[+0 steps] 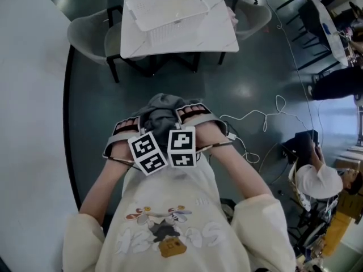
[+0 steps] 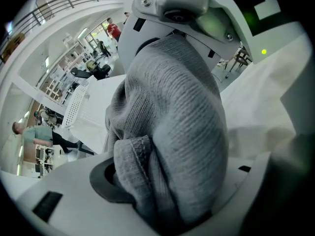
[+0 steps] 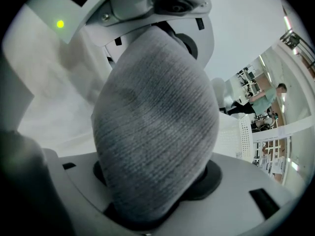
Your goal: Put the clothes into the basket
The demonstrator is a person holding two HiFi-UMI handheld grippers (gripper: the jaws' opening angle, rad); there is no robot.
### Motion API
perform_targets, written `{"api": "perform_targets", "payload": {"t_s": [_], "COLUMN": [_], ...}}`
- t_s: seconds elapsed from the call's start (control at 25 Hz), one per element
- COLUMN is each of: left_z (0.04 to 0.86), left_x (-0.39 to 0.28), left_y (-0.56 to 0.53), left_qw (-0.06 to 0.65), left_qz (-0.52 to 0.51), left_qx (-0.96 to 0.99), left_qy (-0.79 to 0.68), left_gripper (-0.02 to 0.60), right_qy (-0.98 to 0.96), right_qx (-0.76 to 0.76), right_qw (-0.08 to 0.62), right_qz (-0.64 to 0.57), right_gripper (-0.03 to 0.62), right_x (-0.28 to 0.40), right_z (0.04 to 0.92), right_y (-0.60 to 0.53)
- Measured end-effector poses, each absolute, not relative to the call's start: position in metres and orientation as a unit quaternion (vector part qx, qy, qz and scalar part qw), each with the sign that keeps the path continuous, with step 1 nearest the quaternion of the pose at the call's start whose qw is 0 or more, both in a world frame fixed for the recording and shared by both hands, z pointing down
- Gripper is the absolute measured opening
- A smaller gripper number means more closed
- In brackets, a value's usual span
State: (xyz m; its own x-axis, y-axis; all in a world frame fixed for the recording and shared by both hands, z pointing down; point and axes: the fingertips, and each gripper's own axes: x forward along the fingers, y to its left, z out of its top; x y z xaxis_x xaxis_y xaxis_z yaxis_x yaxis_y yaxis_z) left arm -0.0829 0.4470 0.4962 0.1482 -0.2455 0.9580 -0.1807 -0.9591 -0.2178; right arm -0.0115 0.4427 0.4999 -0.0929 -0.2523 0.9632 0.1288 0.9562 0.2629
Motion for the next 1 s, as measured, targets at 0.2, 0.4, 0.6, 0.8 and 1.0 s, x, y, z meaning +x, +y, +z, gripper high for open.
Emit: {"api": "perform_targets", "payload": {"t_s": [0.2, 0.4, 0.6, 0.8, 1.0], "left_z": [0.496, 0.501, 0.500, 0.502, 0.491], "left_x": [-0.109, -0.128, -0.128, -0.122, -0.107], "left_y": [0.440, 0.440, 0.424, 0.395, 0.346], "left_qw": [0.041, 0.043, 0.047, 0.051, 0.054], "left_qz": [-0.635, -0.633, -0.629, -0.633, -0.638], "left_qx": [-0.759, -0.762, -0.765, -0.761, -0.756], "left_qy": [0.138, 0.128, 0.131, 0.133, 0.139], "left_gripper": [0.282, 0.284, 0.284, 0.284, 0.284], "right_qy": [-0.724, -0.720, -0.717, -0.722, -0.728], "right_qx": [0.052, 0.056, 0.057, 0.063, 0.060], "right_qw": [0.673, 0.679, 0.681, 0.675, 0.667], "right_qz": [-0.142, -0.132, -0.135, -0.138, -0.143], "right_gripper": [0.261, 0.261, 0.261, 0.261, 0.261], "right_x": [-0.037, -0.056, -0.056, -0.050, -0.035], "right_z": [0.500, 0.504, 0.503, 0.505, 0.496], "right_y": [0.437, 0.438, 0.422, 0.393, 0.343]}}
